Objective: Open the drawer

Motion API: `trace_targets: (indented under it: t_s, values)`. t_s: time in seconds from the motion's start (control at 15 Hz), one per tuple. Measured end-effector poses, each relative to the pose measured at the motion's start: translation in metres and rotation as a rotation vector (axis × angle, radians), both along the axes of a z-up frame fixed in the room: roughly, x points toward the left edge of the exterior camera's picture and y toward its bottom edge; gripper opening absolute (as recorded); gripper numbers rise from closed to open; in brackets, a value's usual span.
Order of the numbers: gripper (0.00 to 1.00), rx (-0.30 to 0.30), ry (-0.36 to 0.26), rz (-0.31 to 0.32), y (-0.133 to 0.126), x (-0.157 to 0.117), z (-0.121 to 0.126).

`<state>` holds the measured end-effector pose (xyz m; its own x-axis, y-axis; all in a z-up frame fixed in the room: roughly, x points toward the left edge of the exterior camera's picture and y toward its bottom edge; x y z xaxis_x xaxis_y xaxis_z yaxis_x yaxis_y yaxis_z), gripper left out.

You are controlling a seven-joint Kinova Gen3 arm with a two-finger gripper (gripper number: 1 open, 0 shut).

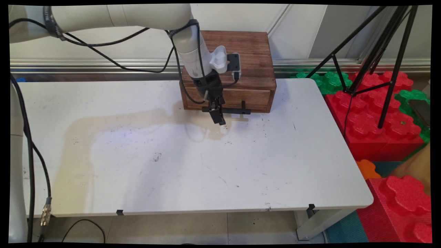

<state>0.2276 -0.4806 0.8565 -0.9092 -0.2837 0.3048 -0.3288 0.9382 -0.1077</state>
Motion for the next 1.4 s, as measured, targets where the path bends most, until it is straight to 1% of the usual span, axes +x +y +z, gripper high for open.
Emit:
trace_targets:
  t_s: [0.73,1.4]
  values:
    - [1.00,0.006,-0.028,-0.038,-0.009,-0.008,-0.019]
    - [1.00,0.026,-0.015,-0.054,-0.002,-0.016,-0.024]
